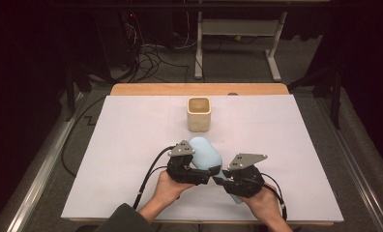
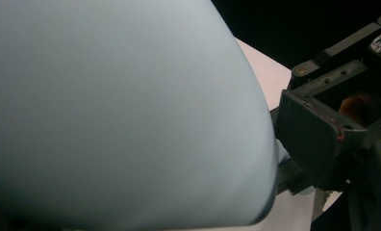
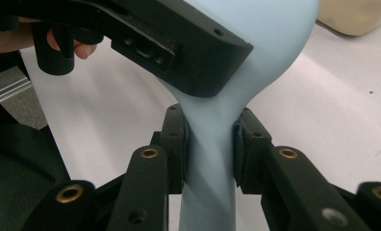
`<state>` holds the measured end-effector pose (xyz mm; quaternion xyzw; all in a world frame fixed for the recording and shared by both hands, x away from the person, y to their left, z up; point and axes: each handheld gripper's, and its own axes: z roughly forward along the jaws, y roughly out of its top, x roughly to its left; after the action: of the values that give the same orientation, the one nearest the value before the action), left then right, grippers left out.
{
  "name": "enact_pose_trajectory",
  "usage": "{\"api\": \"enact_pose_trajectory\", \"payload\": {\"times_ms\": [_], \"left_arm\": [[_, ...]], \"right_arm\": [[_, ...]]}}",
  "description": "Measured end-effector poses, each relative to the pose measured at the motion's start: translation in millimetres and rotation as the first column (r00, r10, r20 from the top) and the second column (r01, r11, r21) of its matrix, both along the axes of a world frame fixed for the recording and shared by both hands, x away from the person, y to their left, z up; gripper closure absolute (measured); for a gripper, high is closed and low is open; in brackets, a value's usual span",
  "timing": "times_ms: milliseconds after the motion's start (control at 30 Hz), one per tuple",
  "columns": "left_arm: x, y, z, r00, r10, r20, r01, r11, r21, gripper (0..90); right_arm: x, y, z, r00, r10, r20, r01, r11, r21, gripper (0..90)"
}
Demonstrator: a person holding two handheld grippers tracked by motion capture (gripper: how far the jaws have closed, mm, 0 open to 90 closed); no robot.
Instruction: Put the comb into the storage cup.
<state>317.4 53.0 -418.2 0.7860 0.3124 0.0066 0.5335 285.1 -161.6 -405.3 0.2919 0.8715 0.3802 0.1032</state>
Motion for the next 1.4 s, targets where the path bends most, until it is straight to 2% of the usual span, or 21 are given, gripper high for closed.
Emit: {"api": "enact_pose_trajectory", "payload": {"times_ms": [267,367,433,633,700,1000,1133,1233,1400], "left_arm": [[-0.6,3.0,2.1,0.9999,-0.005,-0.014,0.005,1.0000,-0.002,25.6],[-1.3,3.1,3.0,0.9996,-0.013,-0.025,0.012,0.9999,-0.010,31.4],[-1.6,2.2,2.4,0.9998,-0.009,-0.018,0.009,1.0000,-0.003,31.5],[-1.3,3.6,3.3,0.9994,-0.010,-0.033,0.010,0.9998,-0.017,34.5],[-0.7,5.0,4.1,0.9985,-0.023,-0.049,0.021,0.9993,-0.031,37.6],[-0.7,8.9,8.4,0.9965,-0.039,-0.074,0.035,0.9981,-0.050,45.1],[0.7,11.6,11.2,0.9932,-0.056,-0.102,0.049,0.9963,-0.070,48.1],[1.3,12.7,14.1,0.9908,-0.076,-0.112,0.070,0.9956,-0.063,50.2],[0.4,13.5,19.5,0.9902,-0.091,-0.106,0.085,0.9947,-0.058,51.9]], "right_arm": [[1.0,3.3,-0.9,1.0000,0.002,0.005,-0.002,1.0000,-0.007,71.1],[2.0,3.6,-1.3,1.0000,0.004,0.007,-0.004,1.0000,-0.009,71.1],[2.5,4.2,-1.3,1.0000,-0.001,0.005,0.001,0.9999,-0.012,71.1],[3.9,4.5,-2.0,1.0000,-0.001,0.010,0.002,0.9998,-0.018,71.0],[4.3,4.2,-1.8,1.0000,-0.003,0.006,0.003,1.0000,-0.009,71.0],[5.8,5.6,-1.3,1.0000,0.000,0.005,0.000,1.0000,0.003,70.8],[5.8,6.3,-0.1,1.0000,0.004,0.003,-0.004,0.9999,0.017,70.6],[5.5,6.5,-0.2,0.9998,0.017,0.007,-0.017,0.9995,0.026,70.6],[4.9,6.7,1.3,0.9997,0.022,0.012,-0.023,0.9988,0.043,70.1]]}}
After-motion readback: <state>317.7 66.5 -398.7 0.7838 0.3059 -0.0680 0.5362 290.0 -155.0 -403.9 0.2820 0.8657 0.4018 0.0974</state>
